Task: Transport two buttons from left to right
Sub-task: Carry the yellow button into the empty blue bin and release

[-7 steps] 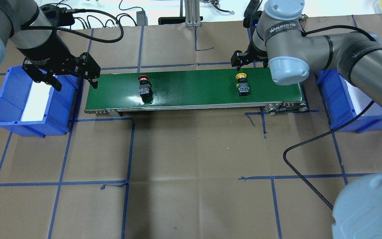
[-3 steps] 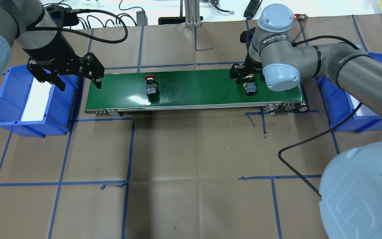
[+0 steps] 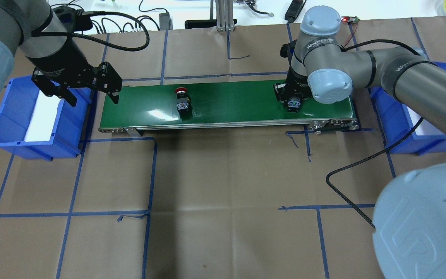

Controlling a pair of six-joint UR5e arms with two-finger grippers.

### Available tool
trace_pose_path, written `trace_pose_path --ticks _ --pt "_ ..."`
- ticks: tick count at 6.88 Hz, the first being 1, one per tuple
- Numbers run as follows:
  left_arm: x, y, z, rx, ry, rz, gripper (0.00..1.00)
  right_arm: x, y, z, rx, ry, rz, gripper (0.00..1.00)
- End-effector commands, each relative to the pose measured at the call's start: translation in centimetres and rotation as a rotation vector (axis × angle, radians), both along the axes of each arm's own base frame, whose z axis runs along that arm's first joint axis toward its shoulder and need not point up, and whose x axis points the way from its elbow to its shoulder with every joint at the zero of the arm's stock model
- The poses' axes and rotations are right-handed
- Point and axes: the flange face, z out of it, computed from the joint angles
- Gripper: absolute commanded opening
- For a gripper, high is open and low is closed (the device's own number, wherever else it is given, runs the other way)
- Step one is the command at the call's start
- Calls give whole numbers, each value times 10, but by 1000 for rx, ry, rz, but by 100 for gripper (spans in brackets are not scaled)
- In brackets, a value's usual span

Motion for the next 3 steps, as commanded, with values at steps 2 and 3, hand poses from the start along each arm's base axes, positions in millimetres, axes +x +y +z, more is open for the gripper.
trace_pose_path --ticks 2,3 --pt "0 0 1 -2 0 2 100 -48 0 80 -102 10 -43 4" --pt "0 -1 2 -3 0 2 100 -92 4 121 -91 5 -80 4"
